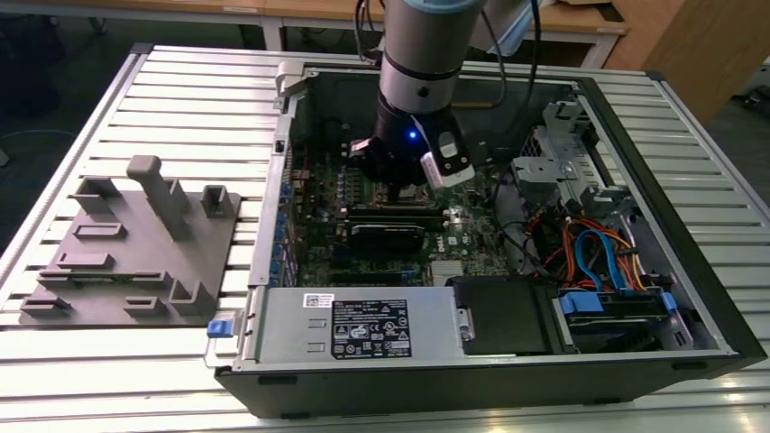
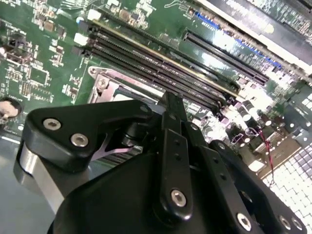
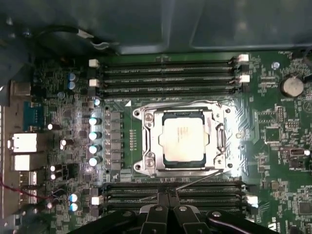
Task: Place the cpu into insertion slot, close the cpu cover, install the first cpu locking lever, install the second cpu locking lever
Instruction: 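Install the second cpu locking lever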
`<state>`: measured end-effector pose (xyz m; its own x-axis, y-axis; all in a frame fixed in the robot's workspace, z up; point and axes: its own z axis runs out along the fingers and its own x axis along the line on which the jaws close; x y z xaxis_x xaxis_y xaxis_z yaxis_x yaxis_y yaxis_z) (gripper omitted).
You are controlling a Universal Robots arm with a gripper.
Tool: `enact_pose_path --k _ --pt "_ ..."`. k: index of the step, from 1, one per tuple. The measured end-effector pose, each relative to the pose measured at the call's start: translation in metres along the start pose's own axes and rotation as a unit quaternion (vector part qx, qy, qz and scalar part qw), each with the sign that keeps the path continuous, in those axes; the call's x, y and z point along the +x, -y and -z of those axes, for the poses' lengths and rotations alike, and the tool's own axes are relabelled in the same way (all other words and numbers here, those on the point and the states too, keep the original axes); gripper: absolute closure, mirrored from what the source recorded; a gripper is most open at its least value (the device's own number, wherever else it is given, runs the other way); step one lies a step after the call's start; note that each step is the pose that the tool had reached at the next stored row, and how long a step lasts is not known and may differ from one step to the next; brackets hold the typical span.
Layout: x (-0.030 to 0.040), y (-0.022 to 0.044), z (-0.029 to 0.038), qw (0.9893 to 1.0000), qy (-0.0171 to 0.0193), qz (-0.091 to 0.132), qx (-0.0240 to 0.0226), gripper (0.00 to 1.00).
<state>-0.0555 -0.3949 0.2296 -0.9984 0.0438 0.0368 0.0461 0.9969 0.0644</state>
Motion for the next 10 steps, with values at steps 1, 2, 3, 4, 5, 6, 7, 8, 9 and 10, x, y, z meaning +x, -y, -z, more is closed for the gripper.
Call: enact_pose_path --k 1,2,3,4,5,6,7,8,9,10 --pt "0.0003 0.0004 -0.0004 1.0000 -0.0011 0.000 -0.0007 0.90" --pt "0.0008 0.0006 -0.0006 1.0000 -0.0023 0.000 -0.0019 0.90" --pt "0.0013 0.0007 -0.0009 1.0000 -0.0031 0.000 -0.0036 0.90" --pt "0.0019 0.0009 -0.0012 1.0000 -0.0039 0.000 -0.0052 0.90" --pt "0.0028 0.0012 -0.0015 1.0000 -0.0045 0.000 -0.0068 0.90" --pt "0.0036 0.0018 -0.0018 1.0000 -0.0050 0.000 -0.0082 0.90" --pt "0.0042 0.0026 -0.0022 0.9999 -0.0055 0.000 -0.0097 0.90" --pt "0.0047 0.0037 -0.0024 0.9999 -0.0059 0.000 -0.0111 0.90" --pt "0.0053 0.0050 -0.0027 0.9999 -0.0062 0.000 -0.0129 0.90" --pt "0.0059 0.0063 -0.0030 0.9999 -0.0064 0.000 -0.0150 0.90"
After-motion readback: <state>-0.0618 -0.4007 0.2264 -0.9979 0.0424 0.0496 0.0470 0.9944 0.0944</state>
